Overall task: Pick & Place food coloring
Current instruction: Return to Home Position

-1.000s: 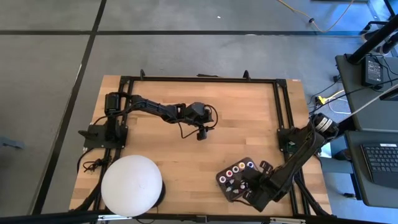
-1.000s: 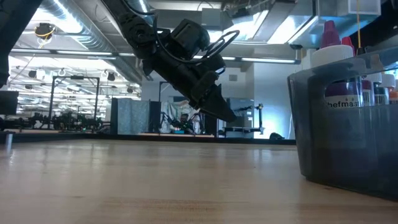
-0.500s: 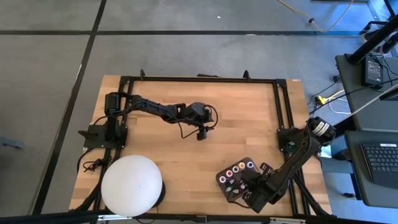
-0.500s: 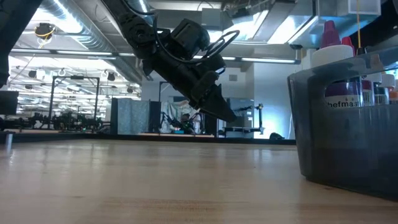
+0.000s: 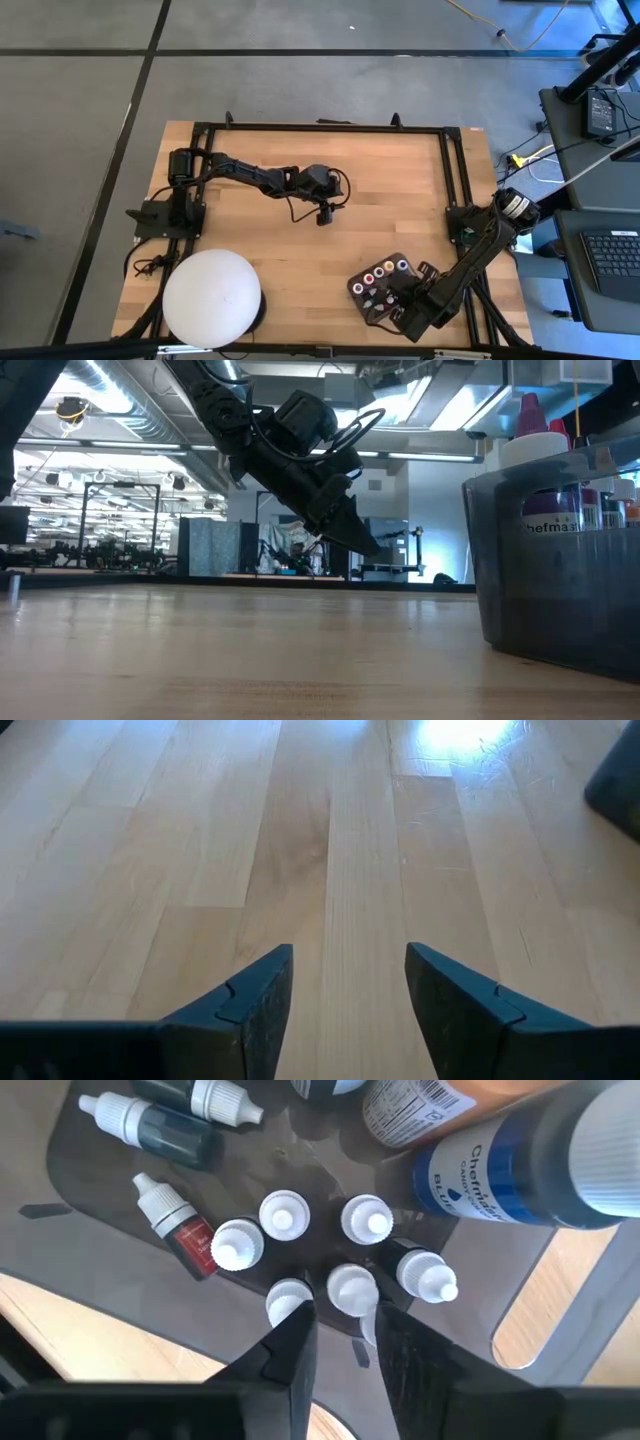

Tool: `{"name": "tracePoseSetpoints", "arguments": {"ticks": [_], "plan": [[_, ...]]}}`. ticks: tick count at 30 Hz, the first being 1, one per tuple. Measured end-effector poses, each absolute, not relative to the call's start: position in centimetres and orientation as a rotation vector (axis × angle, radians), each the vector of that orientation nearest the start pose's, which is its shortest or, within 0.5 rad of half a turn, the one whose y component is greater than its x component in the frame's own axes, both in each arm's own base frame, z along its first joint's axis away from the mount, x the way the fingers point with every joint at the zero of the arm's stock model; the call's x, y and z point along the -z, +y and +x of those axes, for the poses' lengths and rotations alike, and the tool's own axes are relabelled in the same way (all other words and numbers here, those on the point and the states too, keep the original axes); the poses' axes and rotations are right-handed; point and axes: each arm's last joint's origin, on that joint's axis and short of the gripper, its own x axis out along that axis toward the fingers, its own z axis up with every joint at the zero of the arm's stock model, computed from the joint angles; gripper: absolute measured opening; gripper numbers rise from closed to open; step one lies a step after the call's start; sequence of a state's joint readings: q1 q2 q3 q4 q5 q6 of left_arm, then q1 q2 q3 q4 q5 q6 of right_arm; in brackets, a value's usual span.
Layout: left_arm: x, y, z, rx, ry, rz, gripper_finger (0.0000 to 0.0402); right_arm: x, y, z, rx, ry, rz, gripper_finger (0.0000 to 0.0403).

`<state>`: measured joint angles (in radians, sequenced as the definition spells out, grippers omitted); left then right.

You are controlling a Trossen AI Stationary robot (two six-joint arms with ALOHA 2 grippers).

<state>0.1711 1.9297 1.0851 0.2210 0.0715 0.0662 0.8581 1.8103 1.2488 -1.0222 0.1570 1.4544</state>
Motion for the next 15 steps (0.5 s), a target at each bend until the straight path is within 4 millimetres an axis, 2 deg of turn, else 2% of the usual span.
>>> {"name": "tracePoseSetpoints", "arguments": {"ticks": [6,8,11,15], "plan": [[-15.1,6.6,39.3,-0.076,0.622,-0.012,0.0191,-18.5,23.9,21.2,0.503,1.390,0.368,0.0123],[-15.1,6.6,39.3,-0.076,0.622,-0.011,0.0192,-19.3,23.7,21.1,0.516,1.399,0.323,0.0124],[-15.1,6.6,39.3,-0.076,0.622,-0.012,0.0193,-22.7,23.2,20.9,0.524,1.371,0.232,0.0123],[-15.1,6.6,39.3,-0.076,0.622,-0.013,0.0191,-27.2,23.0,20.8,0.389,1.391,0.067,0.0122]]}}
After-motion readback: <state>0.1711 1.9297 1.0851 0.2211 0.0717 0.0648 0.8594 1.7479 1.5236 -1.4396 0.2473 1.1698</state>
